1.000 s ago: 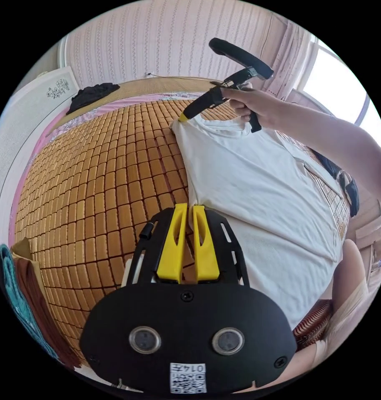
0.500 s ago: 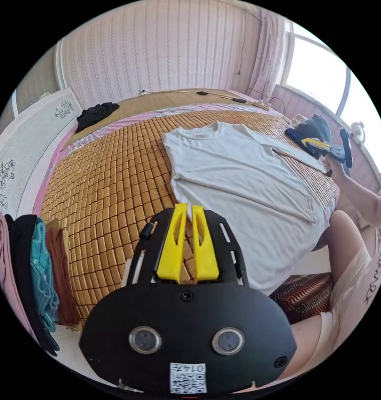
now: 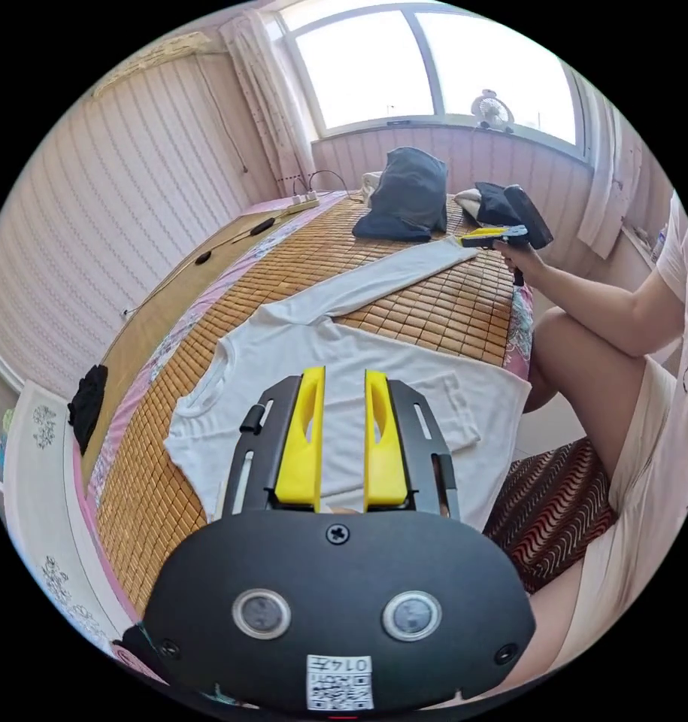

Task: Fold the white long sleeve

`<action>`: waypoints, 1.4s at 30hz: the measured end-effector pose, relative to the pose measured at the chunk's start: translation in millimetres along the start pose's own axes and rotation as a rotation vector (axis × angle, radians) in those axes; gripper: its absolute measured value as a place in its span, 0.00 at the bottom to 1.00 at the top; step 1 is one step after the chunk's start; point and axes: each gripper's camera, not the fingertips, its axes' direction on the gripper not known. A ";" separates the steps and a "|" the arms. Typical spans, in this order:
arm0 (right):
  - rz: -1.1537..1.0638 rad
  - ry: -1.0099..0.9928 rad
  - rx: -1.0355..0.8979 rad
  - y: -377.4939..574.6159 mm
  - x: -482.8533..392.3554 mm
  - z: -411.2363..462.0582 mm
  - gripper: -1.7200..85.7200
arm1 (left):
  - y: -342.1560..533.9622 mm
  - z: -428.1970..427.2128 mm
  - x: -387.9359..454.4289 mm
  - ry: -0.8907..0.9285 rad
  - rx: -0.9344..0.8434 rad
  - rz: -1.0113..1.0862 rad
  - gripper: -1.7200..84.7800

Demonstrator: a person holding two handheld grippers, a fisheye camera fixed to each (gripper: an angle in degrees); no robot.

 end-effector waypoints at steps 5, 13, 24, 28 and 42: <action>0.171 -0.087 -0.064 16.9 31.7 32.8 0.16 | -90.7 63.8 35.4 0.133 0.039 0.067 0.12; 0.295 -0.153 -0.128 35.5 78.7 73.8 0.15 | -233.4 170.2 101.1 0.297 0.079 0.202 0.12; 0.356 -0.219 -0.126 49.1 109.7 116.5 0.14 | -345.2 303.9 184.1 0.375 -0.008 0.256 0.13; 0.371 -0.260 -0.124 51.5 115.7 130.9 0.14 | -362.3 326.2 196.8 0.384 -0.025 0.246 0.14; 0.324 -0.211 -0.138 46.8 111.3 162.4 0.15 | -377.4 350.9 259.3 0.369 -0.032 0.434 0.12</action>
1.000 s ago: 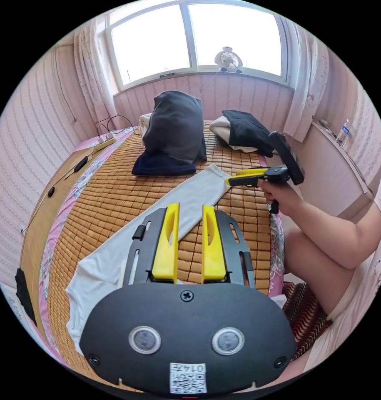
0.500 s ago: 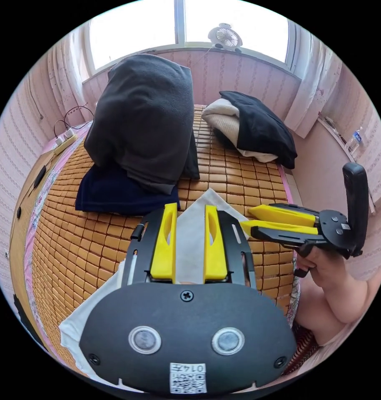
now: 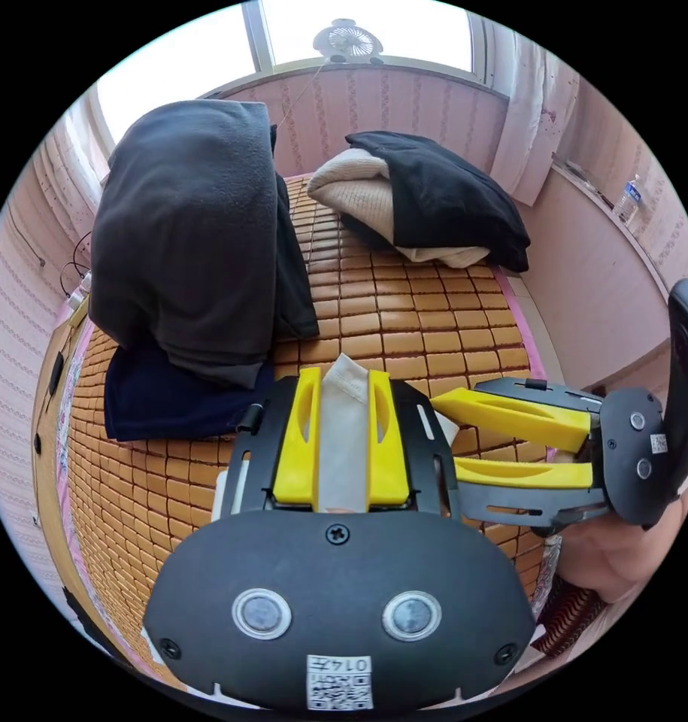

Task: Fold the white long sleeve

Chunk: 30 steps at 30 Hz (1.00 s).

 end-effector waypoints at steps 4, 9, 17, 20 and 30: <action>0.040 -0.017 0.006 -3.1 10.4 3.1 0.11 | 3.9 -2.0 6.9 0.004 0.016 0.043 0.08; 0.071 -0.104 -0.029 -6.7 21.1 9.8 0.05 | 14.7 -12.4 1.7 0.042 0.007 -0.040 0.03; -0.007 -0.303 0.056 -16.6 20.4 -7.6 0.04 | 62.4 -98.3 -9.4 -0.037 0.122 -0.136 0.02; -0.085 -0.499 0.152 -19.2 6.8 -28.6 0.03 | 95.3 -153.2 -12.4 -0.116 0.147 -0.174 0.02; -0.643 -0.894 0.273 -5.9 -168.2 -176.8 0.03 | 291.2 -430.1 28.6 -0.355 0.378 -0.350 0.02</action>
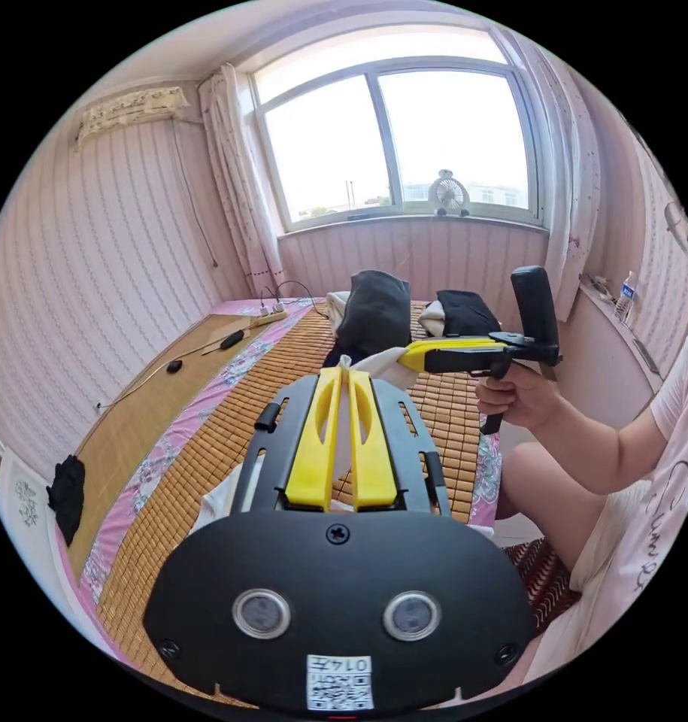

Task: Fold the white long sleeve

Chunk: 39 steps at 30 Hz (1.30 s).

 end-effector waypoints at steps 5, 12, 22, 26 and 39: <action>-0.122 -0.282 -0.239 3.2 -91.9 70.3 0.03 | 115.5 -108.5 -5.3 -0.155 -0.058 -0.148 0.02; -0.190 -0.314 -0.780 134.4 -176.7 188.4 0.03 | 308.8 -113.7 -0.4 -0.096 -0.316 -0.587 0.02; -0.307 -0.284 -0.875 105.0 -243.3 207.4 0.04 | 337.3 -157.7 -26.8 -0.074 -0.306 -0.565 0.01; -0.365 -0.301 -0.997 114.7 -261.4 215.8 0.05 | 364.7 -166.8 -45.9 -0.069 -0.370 -0.649 0.01; -0.483 -0.009 -0.864 31.0 -233.8 211.3 0.13 | 320.1 -148.3 -154.2 -0.007 -0.306 -0.482 0.01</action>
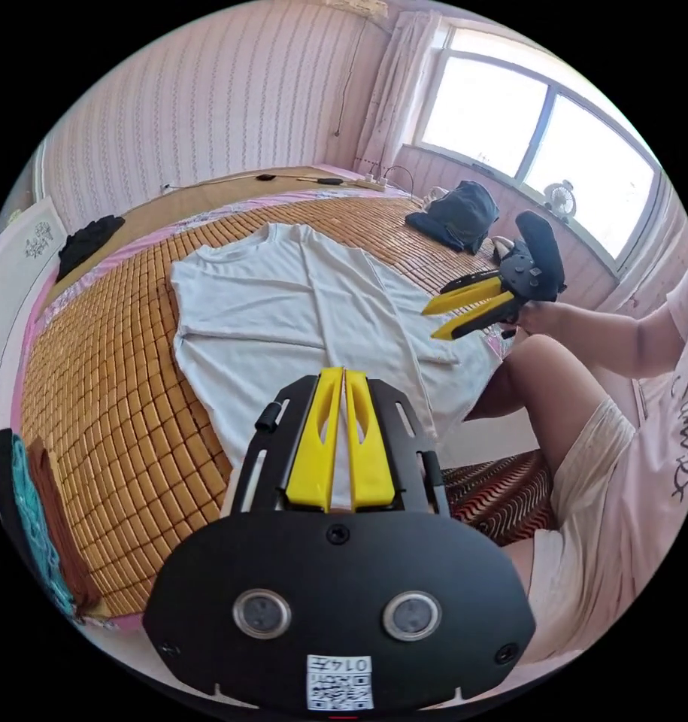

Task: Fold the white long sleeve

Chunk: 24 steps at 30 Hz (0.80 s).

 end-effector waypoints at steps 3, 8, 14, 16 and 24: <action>0.037 0.258 0.017 -17.9 54.3 -16.9 0.13 | -64.7 18.5 -32.4 0.036 0.024 0.061 0.01; 0.067 0.334 -0.037 -45.2 132.2 -10.2 0.15 | -175.8 82.6 -89.9 0.135 -0.016 0.021 0.01; 0.050 0.261 -0.065 -55.7 174.4 15.1 0.11 | -273.3 176.8 -151.8 0.204 -0.089 -0.155 0.07; 0.043 0.259 -0.075 -54.5 183.4 19.3 0.07 | -292.7 199.1 -165.5 0.203 -0.107 -0.205 0.09; 0.086 0.117 -0.046 -41.7 207.3 -11.8 0.01 | -353.2 244.3 -212.0 0.321 -0.035 -0.312 0.01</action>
